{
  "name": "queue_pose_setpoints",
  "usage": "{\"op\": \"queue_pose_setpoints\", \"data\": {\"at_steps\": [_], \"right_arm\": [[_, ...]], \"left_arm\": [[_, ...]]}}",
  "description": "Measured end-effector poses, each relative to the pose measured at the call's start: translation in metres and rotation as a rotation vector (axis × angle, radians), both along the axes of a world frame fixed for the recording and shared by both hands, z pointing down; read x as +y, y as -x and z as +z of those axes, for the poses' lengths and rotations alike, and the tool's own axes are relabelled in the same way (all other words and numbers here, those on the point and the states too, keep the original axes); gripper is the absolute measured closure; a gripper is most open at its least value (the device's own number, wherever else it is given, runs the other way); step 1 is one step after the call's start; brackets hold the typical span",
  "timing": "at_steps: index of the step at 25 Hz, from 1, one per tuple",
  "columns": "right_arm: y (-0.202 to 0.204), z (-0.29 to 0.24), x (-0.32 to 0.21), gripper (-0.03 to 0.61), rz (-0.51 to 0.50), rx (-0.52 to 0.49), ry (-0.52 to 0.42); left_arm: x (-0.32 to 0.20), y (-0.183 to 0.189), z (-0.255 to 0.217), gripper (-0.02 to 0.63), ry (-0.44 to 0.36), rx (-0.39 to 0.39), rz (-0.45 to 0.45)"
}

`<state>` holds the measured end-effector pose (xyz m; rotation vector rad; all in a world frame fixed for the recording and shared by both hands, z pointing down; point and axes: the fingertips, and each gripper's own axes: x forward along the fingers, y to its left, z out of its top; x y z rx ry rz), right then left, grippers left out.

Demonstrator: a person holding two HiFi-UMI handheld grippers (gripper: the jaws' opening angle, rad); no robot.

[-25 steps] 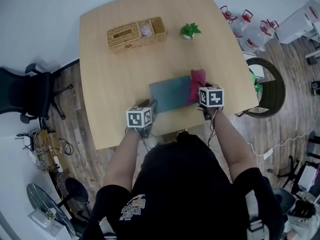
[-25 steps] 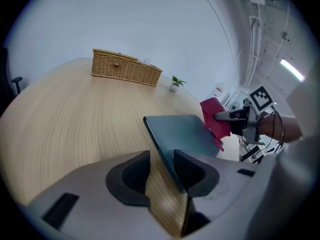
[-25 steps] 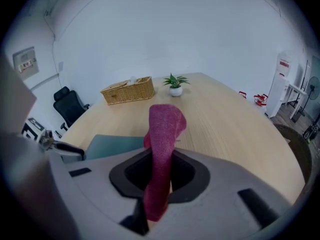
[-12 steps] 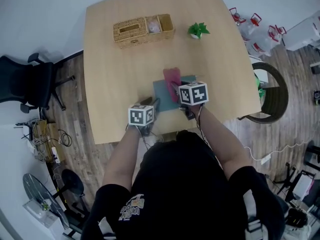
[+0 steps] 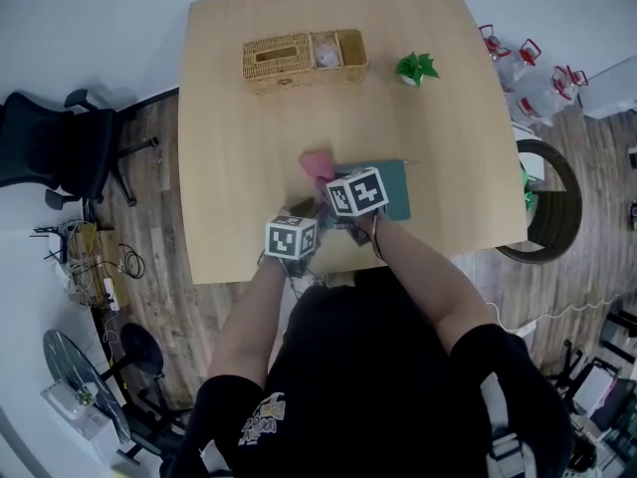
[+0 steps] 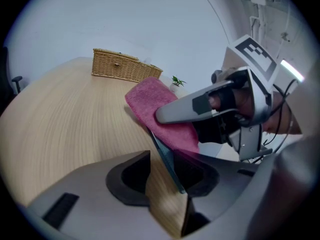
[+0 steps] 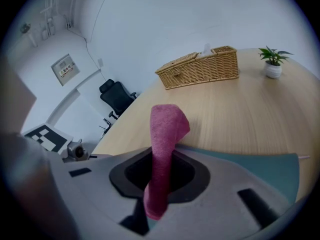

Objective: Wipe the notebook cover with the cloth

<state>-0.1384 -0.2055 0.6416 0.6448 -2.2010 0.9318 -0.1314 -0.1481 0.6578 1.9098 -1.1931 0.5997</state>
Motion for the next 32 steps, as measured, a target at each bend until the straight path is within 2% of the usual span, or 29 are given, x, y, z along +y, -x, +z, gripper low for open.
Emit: {"op": "queue_pose_setpoints", "data": {"at_steps": [5,12,20,32], "right_arm": [[-0.002,0.011,-0.005,0.509,0.005,0.031,0.031],[-0.024,0.012,-0.017,0.509,0.052,0.049,0.022],[-0.082,0.015,-0.041,0.509,0.166,0.081,0.008],[-0.162,0.017,-0.053,0.509,0.281,0.126,-0.006]], "left_arm": [[-0.001,0.001,0.001,0.472,-0.002,0.003,0.000],[0.000,0.002,0.001,0.472,-0.001,0.002,-0.001],[-0.001,0.000,0.000,0.474,0.001,0.002,-0.002],[0.000,0.001,0.000,0.474,0.005,0.001,-0.001]]}}
